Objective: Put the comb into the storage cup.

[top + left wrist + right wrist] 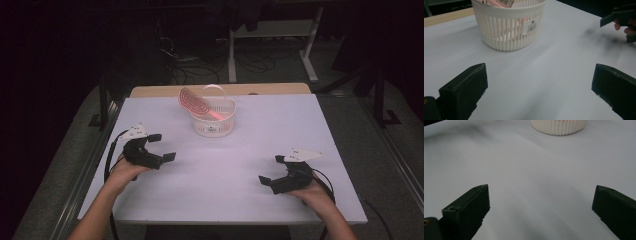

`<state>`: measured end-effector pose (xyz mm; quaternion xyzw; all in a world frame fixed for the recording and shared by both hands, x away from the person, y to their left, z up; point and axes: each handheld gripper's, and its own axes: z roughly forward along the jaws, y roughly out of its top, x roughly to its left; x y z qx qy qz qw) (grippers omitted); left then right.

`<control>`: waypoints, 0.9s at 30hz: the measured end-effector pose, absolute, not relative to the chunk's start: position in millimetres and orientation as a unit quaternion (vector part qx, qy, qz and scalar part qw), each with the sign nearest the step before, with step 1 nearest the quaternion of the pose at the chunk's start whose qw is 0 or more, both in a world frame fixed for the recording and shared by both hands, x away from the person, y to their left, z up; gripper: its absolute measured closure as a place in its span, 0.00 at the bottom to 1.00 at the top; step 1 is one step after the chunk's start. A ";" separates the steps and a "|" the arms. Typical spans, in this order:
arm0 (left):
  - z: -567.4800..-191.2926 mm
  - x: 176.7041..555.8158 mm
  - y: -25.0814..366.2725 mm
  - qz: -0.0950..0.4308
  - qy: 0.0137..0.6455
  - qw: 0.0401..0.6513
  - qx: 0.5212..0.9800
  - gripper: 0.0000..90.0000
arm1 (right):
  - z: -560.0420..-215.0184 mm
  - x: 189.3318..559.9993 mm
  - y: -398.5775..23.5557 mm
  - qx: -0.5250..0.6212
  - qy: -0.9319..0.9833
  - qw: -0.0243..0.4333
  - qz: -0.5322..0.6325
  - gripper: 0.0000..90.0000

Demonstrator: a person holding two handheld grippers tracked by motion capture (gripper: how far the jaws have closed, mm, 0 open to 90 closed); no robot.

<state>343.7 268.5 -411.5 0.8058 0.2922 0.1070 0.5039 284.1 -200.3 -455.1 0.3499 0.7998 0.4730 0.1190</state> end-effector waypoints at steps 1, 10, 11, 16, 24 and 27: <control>-412.4 341.7 268.8 0.107 0.291 0.504 0.806 0.01 | -455.2 284.3 -200.4 0.350 0.800 0.119 0.473 0.01; -424.0 327.7 270.3 0.106 0.282 0.504 0.810 0.01 | -455.5 283.8 -199.6 0.350 0.801 0.119 0.470 0.01; -425.8 326.3 270.2 0.103 0.281 0.504 0.811 0.01 | -455.8 284.0 -199.8 0.350 0.801 0.119 0.471 0.01; -433.2 319.4 270.3 0.101 0.275 0.500 0.815 0.01 | -455.7 283.5 -200.0 0.350 0.801 0.120 0.470 0.01; -439.3 310.4 272.5 0.106 0.277 0.498 0.815 0.01 | -455.4 283.2 -200.0 0.351 0.801 0.121 0.470 0.01; -441.9 308.8 272.7 0.110 0.275 0.492 0.819 0.01 | -455.3 283.0 -199.7 0.349 0.802 0.122 0.470 0.01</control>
